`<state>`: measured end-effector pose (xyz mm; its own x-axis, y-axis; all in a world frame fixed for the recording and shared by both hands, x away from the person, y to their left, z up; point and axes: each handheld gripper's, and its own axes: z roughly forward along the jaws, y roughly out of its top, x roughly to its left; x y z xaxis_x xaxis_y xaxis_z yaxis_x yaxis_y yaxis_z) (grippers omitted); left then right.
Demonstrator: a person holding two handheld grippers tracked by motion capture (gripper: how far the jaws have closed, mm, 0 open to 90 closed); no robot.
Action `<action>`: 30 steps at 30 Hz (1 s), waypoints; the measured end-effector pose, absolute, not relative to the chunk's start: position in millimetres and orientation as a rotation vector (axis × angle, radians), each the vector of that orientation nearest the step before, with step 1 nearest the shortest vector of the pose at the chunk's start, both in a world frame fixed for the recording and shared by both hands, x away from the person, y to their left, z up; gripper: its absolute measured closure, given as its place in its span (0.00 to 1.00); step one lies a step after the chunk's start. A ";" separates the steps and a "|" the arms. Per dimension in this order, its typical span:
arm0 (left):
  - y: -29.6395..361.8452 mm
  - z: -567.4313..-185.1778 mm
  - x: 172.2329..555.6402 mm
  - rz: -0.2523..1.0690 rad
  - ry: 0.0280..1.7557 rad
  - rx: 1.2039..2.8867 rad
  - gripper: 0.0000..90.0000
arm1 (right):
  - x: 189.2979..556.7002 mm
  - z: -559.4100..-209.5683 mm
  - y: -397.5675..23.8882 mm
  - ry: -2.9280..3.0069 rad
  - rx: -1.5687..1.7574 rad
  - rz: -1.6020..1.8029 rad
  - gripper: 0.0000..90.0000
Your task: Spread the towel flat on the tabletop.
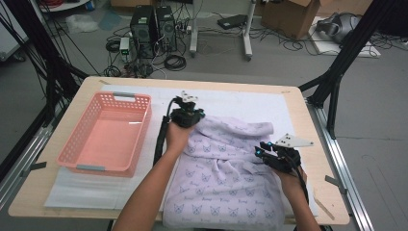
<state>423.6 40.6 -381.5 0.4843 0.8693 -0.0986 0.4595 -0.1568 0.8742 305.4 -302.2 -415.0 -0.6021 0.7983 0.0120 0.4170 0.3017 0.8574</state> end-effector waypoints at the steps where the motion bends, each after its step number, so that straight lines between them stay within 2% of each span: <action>1: 47.8 -379.6 424.0 0.592 1.156 1.753 0.96 | 305.6 -415.0 -302.1 2.153 1.089 1.226 0.75; 5: 68.9 -380.2 422.2 0.675 1.229 1.658 0.94 | 308.1 -416.2 -303.2 2.131 1.117 1.204 0.73; 10: 79.3 -391.8 415.8 0.642 1.231 1.671 0.84 | 315.9 -417.9 -308.2 2.076 1.190 1.172 0.69; 13: 82.3 -397.4 413.4 0.593 1.234 1.679 0.74 | 325.9 -418.9 -311.0 2.041 1.253 1.165 0.65; 17: 80.6 -402.5 412.4 0.537 1.210 1.736 0.68 | 348.1 -415.5 -300.0 2.071 1.268 1.208 0.57; 20: 77.7 -404.8 410.9 0.503 1.194 1.732 0.65 | 363.4 -409.9 -286.7 2.099 1.256 1.205 0.56; 21: 76.7 -405.9 410.6 0.492 1.189 1.740 0.63 | 372.2 -409.1 -279.5 2.127 1.254 1.168 0.57; 22: 75.6 -407.1 409.8 0.482 1.182 1.743 0.62 | 380.4 -409.7 -275.2 2.161 1.254 1.117 0.62; 25: 73.9 -409.2 407.5 0.471 1.176 1.756 0.60 | 403.6 -408.9 -271.1 2.219 1.270 0.999 0.94; 30: 74.9 -410.5 407.4 0.465 1.172 1.772 0.60 | 420.7 -384.0 -280.7 2.036 1.244 1.041 0.97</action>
<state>407.4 74.9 -410.5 0.4730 0.8644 -0.1702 0.5122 -0.1126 0.8514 420.7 -280.7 -384.0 -0.4339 0.8998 -0.0461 0.4896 0.2784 0.8263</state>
